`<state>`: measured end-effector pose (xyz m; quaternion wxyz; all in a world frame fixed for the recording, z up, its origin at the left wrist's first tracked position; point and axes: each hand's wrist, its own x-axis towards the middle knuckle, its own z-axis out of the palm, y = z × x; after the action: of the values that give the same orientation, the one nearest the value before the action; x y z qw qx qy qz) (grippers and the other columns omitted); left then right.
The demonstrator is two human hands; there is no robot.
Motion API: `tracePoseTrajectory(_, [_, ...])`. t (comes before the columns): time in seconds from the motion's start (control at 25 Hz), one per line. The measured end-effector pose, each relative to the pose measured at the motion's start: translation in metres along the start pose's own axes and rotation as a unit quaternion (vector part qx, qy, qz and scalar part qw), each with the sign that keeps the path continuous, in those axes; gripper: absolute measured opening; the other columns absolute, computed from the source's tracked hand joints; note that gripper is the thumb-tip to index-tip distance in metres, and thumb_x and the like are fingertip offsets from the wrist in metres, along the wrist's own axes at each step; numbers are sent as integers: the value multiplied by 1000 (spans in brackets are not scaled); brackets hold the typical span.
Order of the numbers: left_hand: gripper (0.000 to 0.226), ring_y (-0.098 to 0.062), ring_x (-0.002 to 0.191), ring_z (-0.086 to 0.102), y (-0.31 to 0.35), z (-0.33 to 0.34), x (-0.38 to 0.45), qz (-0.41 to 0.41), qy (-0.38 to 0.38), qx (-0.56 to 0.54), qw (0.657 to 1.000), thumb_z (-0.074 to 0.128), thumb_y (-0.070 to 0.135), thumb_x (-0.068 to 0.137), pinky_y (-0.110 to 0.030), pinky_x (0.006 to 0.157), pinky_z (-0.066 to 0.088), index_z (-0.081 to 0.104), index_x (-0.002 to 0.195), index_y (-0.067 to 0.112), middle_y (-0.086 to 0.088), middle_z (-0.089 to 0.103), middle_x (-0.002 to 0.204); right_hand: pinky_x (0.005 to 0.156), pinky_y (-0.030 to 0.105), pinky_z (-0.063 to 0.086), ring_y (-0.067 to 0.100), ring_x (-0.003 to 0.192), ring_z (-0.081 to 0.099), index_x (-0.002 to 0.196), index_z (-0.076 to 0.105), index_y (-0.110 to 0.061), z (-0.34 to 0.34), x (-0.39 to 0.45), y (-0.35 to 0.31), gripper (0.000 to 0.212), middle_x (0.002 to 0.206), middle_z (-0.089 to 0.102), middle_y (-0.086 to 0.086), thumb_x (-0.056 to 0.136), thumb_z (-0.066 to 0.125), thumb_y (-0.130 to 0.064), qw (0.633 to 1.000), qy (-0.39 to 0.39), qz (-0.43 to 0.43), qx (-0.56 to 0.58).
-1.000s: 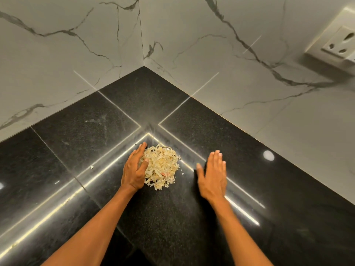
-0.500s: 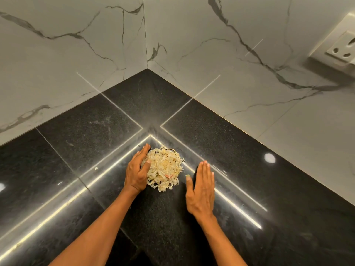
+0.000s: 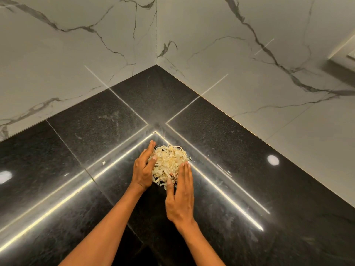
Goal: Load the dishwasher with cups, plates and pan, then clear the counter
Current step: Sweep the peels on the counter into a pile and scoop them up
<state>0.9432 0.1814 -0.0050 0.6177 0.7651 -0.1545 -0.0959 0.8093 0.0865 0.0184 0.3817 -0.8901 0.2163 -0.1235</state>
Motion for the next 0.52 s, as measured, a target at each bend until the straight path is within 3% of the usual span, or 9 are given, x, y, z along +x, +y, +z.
tracePoseTrajectory(0.08, [60, -9, 143, 38, 1, -3, 0, -3, -4, -17, 1000, 45, 44, 93, -52, 120, 27, 37, 148, 22, 3, 44, 152, 116, 38, 35, 15, 140, 40, 143, 52, -12, -11, -8, 11, 48, 147, 50, 0, 101, 45, -35, 995, 78, -62, 19])
tracePoseTrajectory(0.12, [61, -8, 143, 38, 1, -4, 0, -2, -5, -17, 1000, 45, 44, 93, -52, 120, 27, 38, 149, 21, 3, 44, 152, 103, 39, 46, 13, 123, 51, 127, 64, -13, -14, -13, 18, 35, 127, 60, -3, 99, 50, -28, 991, 94, -95, 20])
tracePoseTrajectory(0.2, [60, -8, 143, 38, 1, -4, 0, 3, -5, -14, 1000, 45, 43, 93, -52, 120, 27, 39, 148, 20, 3, 44, 152, 83, 39, 48, 11, 100, 56, 103, 71, -16, -20, -22, 26, 18, 102, 62, -8, 96, 55, -22, 989, 54, -136, 29])
tracePoseTrajectory(0.28, [61, -8, 142, 38, 0, -4, 0, 5, -6, -18, 1000, 45, 42, 94, -52, 120, 27, 40, 149, 17, 3, 44, 152, 82, 37, 46, 11, 98, 56, 101, 71, -18, -23, -27, 29, 16, 100, 61, -10, 96, 57, -23, 988, -3, -153, 23])
tracePoseTrajectory(0.4, [60, -8, 142, 39, -2, -5, 1, 0, -13, -34, 999, 46, 41, 94, -51, 120, 27, 41, 149, 16, 3, 45, 152, 94, 31, 45, 8, 110, 52, 117, 69, -18, -23, -16, 27, 26, 114, 59, -10, 97, 57, -29, 987, -50, -152, -6])
tracePoseTrajectory(0.52, [57, -8, 141, 40, 5, -10, 1, -25, -32, -88, 995, 47, 39, 93, -37, 119, 31, 42, 147, 20, 3, 47, 150, 99, 31, 44, 8, 116, 50, 125, 66, -17, -23, -1, 24, 33, 123, 57, -8, 96, 58, -30, 986, -60, -156, -27])
